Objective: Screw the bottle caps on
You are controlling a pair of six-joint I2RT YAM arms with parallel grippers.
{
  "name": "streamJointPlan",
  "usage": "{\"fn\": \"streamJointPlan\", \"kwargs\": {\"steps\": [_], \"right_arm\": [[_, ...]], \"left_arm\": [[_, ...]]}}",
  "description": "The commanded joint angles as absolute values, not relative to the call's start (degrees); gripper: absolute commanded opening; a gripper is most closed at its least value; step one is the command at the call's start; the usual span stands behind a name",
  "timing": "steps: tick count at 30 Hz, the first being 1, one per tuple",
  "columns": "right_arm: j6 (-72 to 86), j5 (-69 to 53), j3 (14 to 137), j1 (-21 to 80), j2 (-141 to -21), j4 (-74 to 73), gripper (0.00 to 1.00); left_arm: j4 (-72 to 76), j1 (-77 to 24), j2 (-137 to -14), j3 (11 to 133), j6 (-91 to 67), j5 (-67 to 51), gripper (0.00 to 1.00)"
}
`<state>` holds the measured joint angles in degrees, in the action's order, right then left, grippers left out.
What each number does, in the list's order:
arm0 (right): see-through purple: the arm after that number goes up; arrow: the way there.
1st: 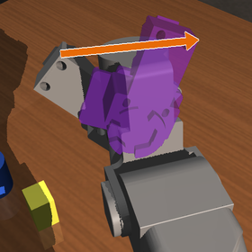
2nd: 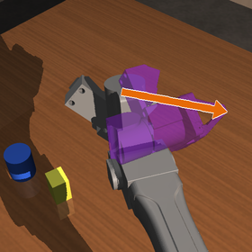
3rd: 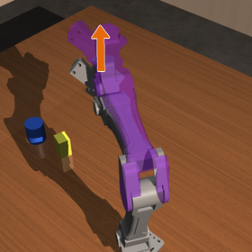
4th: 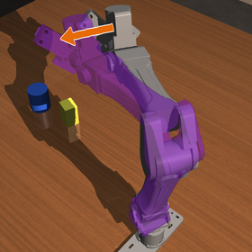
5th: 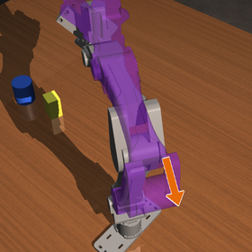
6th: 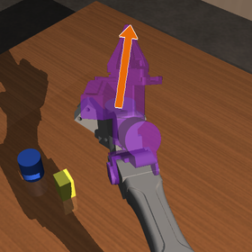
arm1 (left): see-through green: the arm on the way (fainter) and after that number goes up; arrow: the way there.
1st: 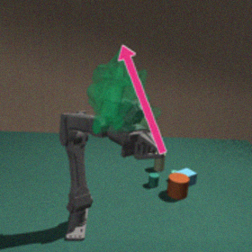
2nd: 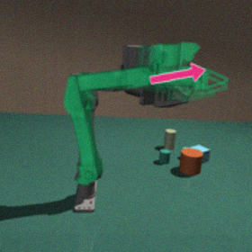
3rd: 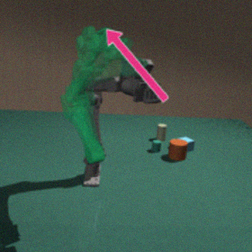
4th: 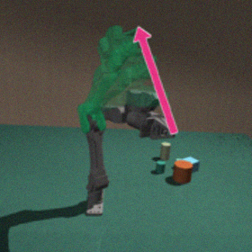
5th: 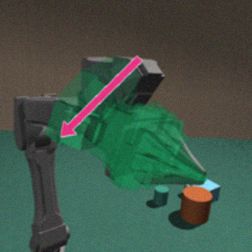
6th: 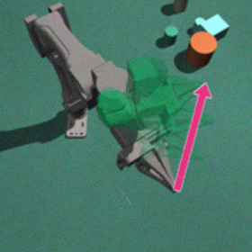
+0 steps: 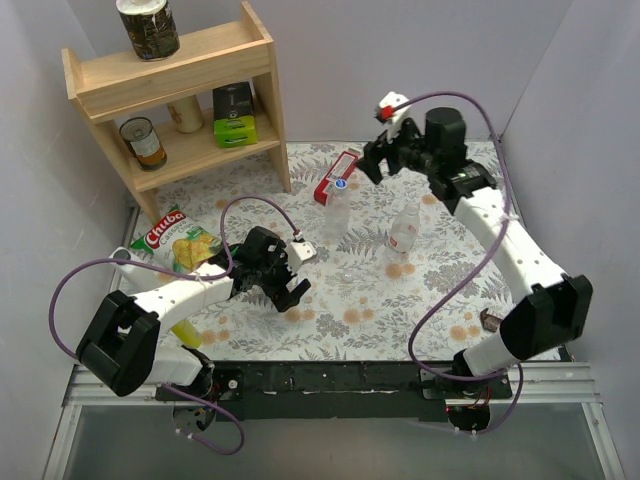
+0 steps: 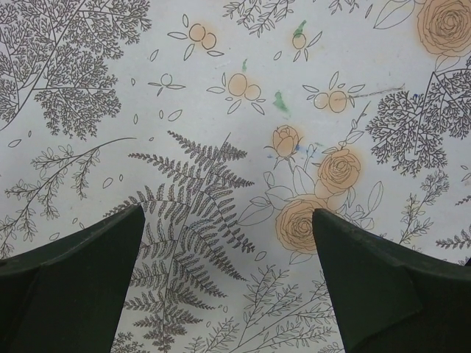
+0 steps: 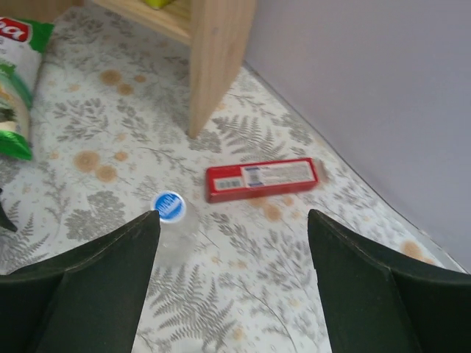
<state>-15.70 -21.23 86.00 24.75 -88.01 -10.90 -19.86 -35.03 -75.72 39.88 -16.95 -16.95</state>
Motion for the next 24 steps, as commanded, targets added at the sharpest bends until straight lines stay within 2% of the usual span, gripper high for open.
{"fn": "streamJointPlan", "kwargs": {"steps": [1,5,14,24], "right_arm": [[-18.53,-21.79,79.75,17.07,-79.90,-15.02,0.86],[-21.44,-23.29,72.52,14.59,-73.67,-14.59,0.86],[-19.34,-23.29,64.34,12.39,-69.00,-13.71,0.84],[-18.99,-25.84,56.43,12.04,-66.27,-10.91,0.68]], "left_arm": [[-19.25,-34.72,-76.72,41.13,-17.58,-19.07,0.98],[-20.47,-34.72,-78.48,43.33,-17.40,-19.69,0.98],[-24.25,-34.72,-82.09,48.07,-14.59,-18.99,0.98],[-27.07,-34.72,-81.83,49.57,-12.74,-20.04,0.98]]}}
